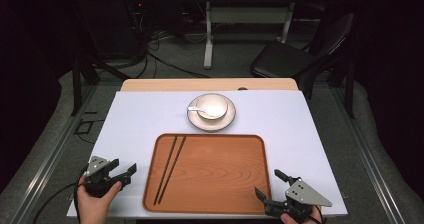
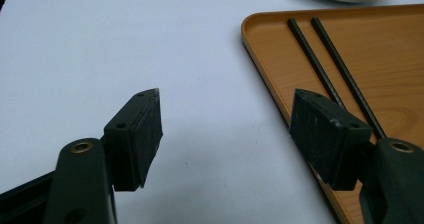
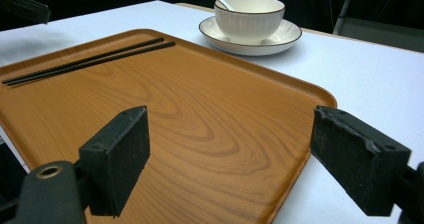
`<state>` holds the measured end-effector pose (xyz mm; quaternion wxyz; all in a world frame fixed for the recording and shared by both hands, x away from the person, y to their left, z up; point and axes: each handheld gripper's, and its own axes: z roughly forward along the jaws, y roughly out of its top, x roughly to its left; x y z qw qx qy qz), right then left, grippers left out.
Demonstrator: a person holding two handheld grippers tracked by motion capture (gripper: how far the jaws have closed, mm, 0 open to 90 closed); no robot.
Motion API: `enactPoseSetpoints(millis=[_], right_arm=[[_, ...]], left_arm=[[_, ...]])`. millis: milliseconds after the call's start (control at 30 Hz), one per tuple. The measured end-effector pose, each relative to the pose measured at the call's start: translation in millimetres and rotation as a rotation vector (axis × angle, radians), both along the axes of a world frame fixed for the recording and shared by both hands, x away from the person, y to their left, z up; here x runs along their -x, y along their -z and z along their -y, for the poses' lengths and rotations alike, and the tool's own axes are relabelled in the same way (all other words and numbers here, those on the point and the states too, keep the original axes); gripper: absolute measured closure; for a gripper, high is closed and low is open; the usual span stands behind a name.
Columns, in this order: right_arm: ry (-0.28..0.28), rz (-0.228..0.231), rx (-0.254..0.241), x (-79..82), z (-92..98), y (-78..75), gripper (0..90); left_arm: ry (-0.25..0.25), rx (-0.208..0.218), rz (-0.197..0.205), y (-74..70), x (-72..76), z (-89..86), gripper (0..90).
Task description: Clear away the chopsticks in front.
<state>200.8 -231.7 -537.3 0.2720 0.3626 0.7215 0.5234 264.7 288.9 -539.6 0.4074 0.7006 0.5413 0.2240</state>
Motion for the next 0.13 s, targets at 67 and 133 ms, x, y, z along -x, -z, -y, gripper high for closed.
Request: enactPoseSetpoints(millis=[67,133], right_arm=[[0.001,-0.001,0.001,-0.2,0.2,-0.2,15.9],[0.007,-0.004,0.002,-1.0,1.9,-1.2,15.4]], left_arm=[[0.002,0.018,0.008,-3.2,0.6,-2.9,28.8],[0.009,0.061,0.022,-10.7,1.2,-8.5,28.8]])
